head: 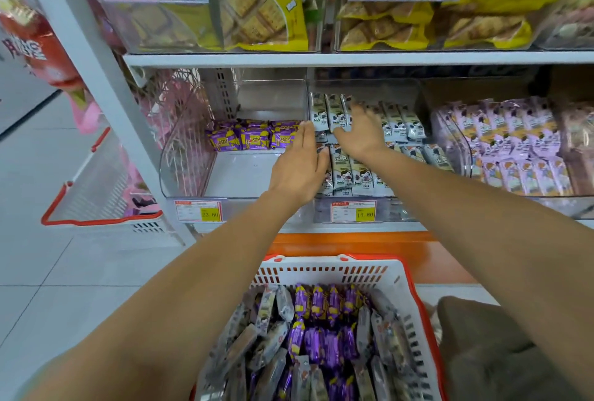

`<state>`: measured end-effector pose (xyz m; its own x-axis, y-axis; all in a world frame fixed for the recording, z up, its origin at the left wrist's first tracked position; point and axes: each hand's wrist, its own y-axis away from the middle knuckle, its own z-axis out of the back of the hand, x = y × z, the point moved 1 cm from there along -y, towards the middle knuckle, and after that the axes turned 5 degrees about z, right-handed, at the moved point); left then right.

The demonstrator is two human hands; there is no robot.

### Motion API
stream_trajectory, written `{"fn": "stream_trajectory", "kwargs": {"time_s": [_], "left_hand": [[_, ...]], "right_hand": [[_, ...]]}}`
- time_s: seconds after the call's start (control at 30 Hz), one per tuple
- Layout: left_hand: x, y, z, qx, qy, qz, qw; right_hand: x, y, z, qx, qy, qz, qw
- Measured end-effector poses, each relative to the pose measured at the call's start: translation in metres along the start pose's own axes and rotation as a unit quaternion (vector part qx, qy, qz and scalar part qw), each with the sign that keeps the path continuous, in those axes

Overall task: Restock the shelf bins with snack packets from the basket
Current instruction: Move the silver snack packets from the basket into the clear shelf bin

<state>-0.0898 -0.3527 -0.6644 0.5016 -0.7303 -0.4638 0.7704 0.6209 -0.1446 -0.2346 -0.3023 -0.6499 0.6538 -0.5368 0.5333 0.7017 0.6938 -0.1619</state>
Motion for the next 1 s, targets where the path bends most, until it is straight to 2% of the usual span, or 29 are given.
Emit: {"fn": "stream_trajectory", "kwargs": {"time_s": [0.1, 0.2, 0.33, 0.47, 0.57, 0.67, 0.73, 0.8, 0.87, 1.0], "left_hand": [[-0.001, 0.001, 0.003, 0.014, 0.0, 0.004, 1.0], [-0.003, 0.008, 0.011, 0.021, -0.002, 0.008, 1.0], [0.0, 0.035, 0.018, -0.028, -0.003, 0.008, 1.0], [0.014, 0.078, 0.01, -0.077, 0.021, -0.011, 0.997], [0.024, 0.113, 0.004, -0.128, 0.006, -0.04, 0.991], [0.034, 0.146, -0.006, -0.163, -0.028, -0.025, 0.986], [0.047, 0.165, -0.018, -0.141, -0.016, -0.008, 0.99], [0.065, 0.184, -0.035, -0.083, -0.021, 0.024, 0.996], [0.085, 0.204, -0.054, 0.01, -0.042, 0.087, 0.995], [0.119, 0.238, -0.088, 0.168, -0.109, 0.171, 0.965]], "right_hand": [[-0.001, 0.005, 0.002, 0.004, 0.001, 0.011, 1.0], [0.002, 0.019, 0.007, -0.048, -0.024, 0.056, 0.997], [0.009, 0.066, 0.016, -0.12, -0.139, 0.156, 0.971], [0.009, 0.124, 0.01, -0.12, -0.201, 0.238, 0.943], [0.0, 0.159, -0.007, -0.095, -0.205, 0.234, 0.945], [-0.011, 0.189, -0.032, -0.045, -0.191, 0.21, 0.958], [-0.018, 0.206, -0.053, 0.003, -0.175, 0.201, 0.964], [-0.025, 0.221, -0.077, 0.079, -0.14, 0.181, 0.97], [-0.035, 0.238, -0.102, 0.19, -0.082, 0.126, 0.97], [-0.049, 0.275, -0.147, 0.391, 0.046, 0.037, 0.918]]}}
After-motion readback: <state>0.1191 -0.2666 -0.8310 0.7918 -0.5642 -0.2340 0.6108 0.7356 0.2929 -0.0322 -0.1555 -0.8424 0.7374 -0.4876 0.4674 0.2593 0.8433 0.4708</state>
